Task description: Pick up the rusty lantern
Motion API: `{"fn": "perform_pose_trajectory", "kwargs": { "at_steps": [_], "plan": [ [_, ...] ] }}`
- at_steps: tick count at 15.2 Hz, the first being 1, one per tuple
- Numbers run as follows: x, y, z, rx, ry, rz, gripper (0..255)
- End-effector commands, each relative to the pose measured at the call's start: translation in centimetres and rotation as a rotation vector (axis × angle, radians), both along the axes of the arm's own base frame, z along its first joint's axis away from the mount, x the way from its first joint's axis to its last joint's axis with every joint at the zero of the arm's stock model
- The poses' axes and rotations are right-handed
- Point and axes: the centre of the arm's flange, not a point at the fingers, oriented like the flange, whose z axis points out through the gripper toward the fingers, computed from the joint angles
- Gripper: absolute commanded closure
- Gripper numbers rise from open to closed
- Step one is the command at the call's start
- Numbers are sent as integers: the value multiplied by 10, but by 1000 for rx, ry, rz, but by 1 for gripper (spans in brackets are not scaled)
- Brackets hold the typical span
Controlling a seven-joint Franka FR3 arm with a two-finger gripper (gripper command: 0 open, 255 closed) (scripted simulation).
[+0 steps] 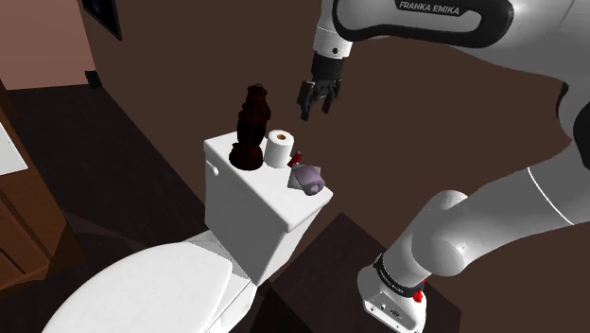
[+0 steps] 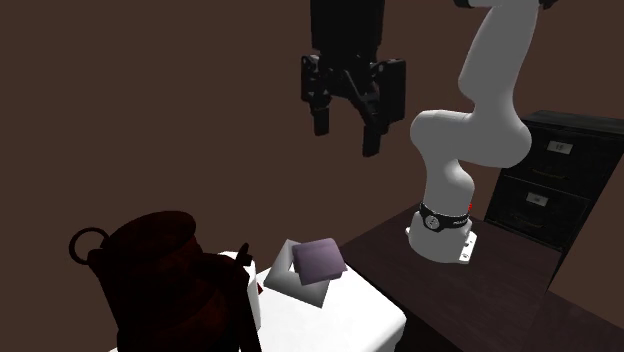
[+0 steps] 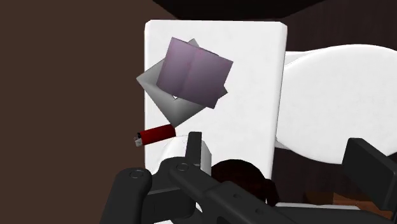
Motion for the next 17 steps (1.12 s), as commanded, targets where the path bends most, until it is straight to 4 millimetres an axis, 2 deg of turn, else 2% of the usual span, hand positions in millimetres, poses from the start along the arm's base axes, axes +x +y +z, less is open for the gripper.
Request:
{"fn": "perform_pose_trajectory", "kwargs": {
  "at_steps": [1, 15, 17],
  "plan": [
    [23, 3, -2, -4, -12, -4, 0],
    [197, 9, -4, -38, -86, -33, 0],
    [202, 9, -9, -39, -88, -34, 0]
  ]
}}
